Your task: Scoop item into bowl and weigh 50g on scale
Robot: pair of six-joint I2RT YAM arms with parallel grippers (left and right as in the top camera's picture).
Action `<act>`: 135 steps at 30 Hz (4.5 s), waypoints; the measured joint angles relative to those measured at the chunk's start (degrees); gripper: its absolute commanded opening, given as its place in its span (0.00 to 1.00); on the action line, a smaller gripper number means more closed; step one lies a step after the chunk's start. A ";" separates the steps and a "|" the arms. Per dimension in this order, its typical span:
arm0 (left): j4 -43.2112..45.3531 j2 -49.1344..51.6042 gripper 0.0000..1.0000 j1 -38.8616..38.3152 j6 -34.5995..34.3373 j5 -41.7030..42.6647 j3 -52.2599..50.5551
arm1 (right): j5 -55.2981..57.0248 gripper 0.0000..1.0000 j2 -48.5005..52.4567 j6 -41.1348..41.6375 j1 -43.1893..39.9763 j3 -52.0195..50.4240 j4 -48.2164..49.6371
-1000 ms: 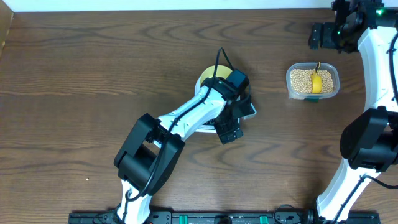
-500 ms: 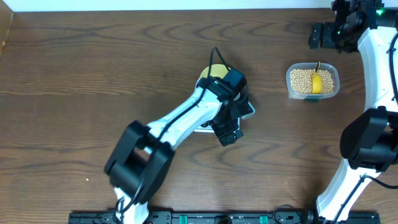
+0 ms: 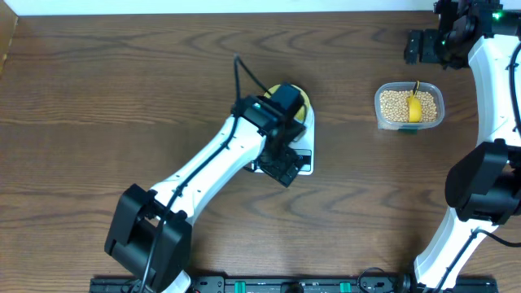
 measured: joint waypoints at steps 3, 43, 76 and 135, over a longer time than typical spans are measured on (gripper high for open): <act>0.02 0.00 0.98 2.05 -2.36 -0.57 -0.35 | 0.00 0.99 0.00 0.00 0.00 0.00 -0.02; 2.51 0.00 0.99 1.14 7.80 4.46 -14.86 | 0.00 0.99 0.00 0.00 0.00 0.00 -0.02; 2.54 2.95 0.98 -2.21 17.07 12.28 0.74 | 0.00 0.99 0.00 0.00 0.00 0.00 -0.02; 7.69 15.23 0.98 -4.44 29.24 9.20 2.71 | 0.00 0.99 0.00 0.00 0.00 0.00 -0.02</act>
